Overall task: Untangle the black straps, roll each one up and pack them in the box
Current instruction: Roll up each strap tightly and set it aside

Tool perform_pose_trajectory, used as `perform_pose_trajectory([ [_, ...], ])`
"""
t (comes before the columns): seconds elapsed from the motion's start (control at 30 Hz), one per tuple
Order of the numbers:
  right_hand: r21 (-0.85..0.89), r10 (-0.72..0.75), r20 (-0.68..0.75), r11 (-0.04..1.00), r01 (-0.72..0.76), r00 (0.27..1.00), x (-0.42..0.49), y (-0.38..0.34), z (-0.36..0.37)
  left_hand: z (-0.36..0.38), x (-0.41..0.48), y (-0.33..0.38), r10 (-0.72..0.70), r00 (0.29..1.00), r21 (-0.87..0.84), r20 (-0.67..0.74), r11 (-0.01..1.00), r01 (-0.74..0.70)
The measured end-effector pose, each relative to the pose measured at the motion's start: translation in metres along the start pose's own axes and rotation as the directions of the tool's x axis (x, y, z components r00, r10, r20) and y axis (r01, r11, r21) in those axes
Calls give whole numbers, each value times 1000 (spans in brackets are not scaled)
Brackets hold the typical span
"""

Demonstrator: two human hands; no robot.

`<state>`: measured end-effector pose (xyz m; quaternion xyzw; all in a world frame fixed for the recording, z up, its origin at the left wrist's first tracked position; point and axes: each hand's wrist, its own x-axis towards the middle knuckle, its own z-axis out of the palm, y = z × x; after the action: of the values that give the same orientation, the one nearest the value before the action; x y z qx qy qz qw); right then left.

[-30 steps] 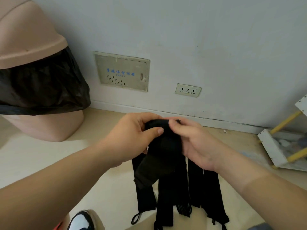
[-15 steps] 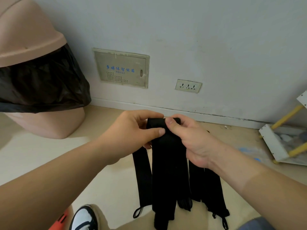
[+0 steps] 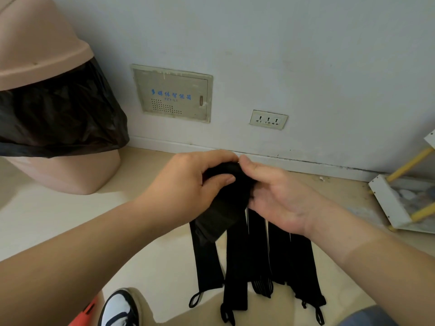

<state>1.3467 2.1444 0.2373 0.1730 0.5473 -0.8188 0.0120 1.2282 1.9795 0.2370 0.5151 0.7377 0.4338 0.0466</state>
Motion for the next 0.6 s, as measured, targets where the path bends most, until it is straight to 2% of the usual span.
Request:
perform_pose_trajectory([
  [0.07,-73,10,25,997,-8,1000,0,-1,-1,-3,0,-5,184,983,186,-26,967,-176],
  [0.13,-118,-1,-17,993,-1,1000,1,0,-1,-5,1,-7,205,978,253,-29,948,-192],
  [0.17,-107,-14,-48,994,8,999,1,1,0,-5,0,-6,135,990,208,-32,970,-126],
  [0.23,-70,-45,-134,997,36,990,1,3,3,-4,-3,-2,-135,990,-16,49,991,136],
  [0.27,-64,-67,-166,996,57,984,1,5,4,-2,-3,2,-261,955,-160,138,946,282],
  [0.33,-87,-119,-190,991,104,975,1,6,7,2,-4,11,-406,872,-380,275,787,486],
  [0.4,-127,-140,-188,985,117,972,0,5,8,6,-4,17,-454,835,-479,310,685,550],
  [0.43,-139,-133,-187,984,108,973,-1,4,9,8,-3,18,-464,834,-476,298,685,551],
  [0.5,-104,-94,-197,992,75,976,-3,2,10,12,-3,17,-476,849,-401,230,749,528],
  [0.6,-3,0,-156,1000,-1,988,-3,-1,13,16,-3,16,-450,890,-262,66,853,451],
])
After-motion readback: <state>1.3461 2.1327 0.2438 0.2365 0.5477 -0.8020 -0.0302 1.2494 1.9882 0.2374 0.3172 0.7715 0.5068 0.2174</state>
